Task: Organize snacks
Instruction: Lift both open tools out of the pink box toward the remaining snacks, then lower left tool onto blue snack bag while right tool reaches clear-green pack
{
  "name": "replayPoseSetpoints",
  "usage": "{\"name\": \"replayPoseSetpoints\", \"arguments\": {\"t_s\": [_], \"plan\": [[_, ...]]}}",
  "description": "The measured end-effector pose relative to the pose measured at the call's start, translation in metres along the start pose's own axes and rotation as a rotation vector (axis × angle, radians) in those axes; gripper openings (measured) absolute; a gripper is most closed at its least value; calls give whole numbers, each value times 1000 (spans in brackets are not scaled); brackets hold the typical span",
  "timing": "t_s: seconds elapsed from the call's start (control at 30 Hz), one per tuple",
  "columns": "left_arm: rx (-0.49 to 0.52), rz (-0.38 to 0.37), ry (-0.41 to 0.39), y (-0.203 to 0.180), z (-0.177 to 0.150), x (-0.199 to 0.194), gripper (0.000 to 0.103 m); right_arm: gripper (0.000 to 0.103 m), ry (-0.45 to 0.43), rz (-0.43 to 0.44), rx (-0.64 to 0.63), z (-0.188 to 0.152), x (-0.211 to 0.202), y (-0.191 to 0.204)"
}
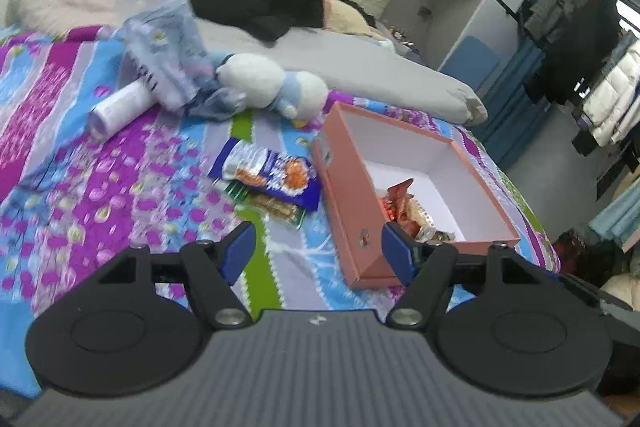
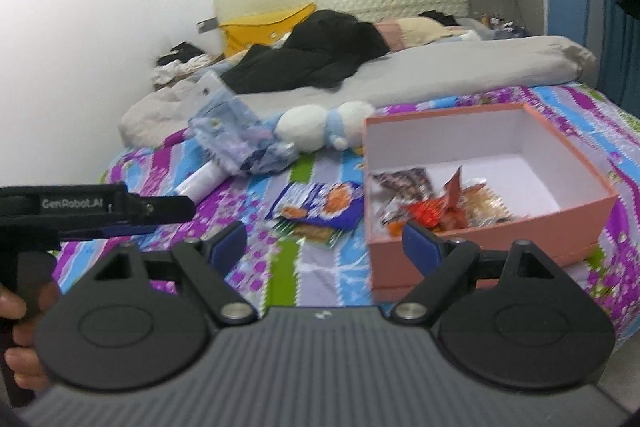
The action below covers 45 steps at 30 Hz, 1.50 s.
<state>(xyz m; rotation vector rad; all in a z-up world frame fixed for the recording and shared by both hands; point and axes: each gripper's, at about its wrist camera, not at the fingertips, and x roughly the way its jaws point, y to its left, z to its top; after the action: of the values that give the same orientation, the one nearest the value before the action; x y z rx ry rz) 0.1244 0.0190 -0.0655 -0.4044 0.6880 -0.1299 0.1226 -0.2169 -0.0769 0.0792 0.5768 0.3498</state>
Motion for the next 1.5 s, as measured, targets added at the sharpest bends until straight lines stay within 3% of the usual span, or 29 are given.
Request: {"name": "replayPoseSetpoints", "arguments": {"t_s": [0.3, 0.6, 0.87, 0.97, 1.17, 1.3, 1.4, 1.5], "plan": [[-51, 25, 4, 24, -38, -14, 74, 86, 21, 52, -78, -33, 6, 30], [-153, 23, 56, 67, -48, 13, 74, 86, 75, 62, -85, -51, 33, 40], [-242, -7, 81, 105, -31, 66, 74, 80, 133, 66, -89, -54, 81, 43], [-287, -50, 99, 120, -20, 92, 73, 79, 146, 75, -97, -53, 103, 46], [-272, -110, 106, 132, 6, 143, 72, 73, 152, 66, -89, -51, 150, 48], [-282, -181, 117, 140, 18, 179, 65, 69, 132, 32, -74, -56, 180, 46], [-317, -245, 144, 147, 24, 208, 62, 60, 124, 4, -60, -61, 199, 44], [-363, -263, 183, 156, 26, 234, 60, 58, 121, -24, -30, -65, 215, 40]]}}
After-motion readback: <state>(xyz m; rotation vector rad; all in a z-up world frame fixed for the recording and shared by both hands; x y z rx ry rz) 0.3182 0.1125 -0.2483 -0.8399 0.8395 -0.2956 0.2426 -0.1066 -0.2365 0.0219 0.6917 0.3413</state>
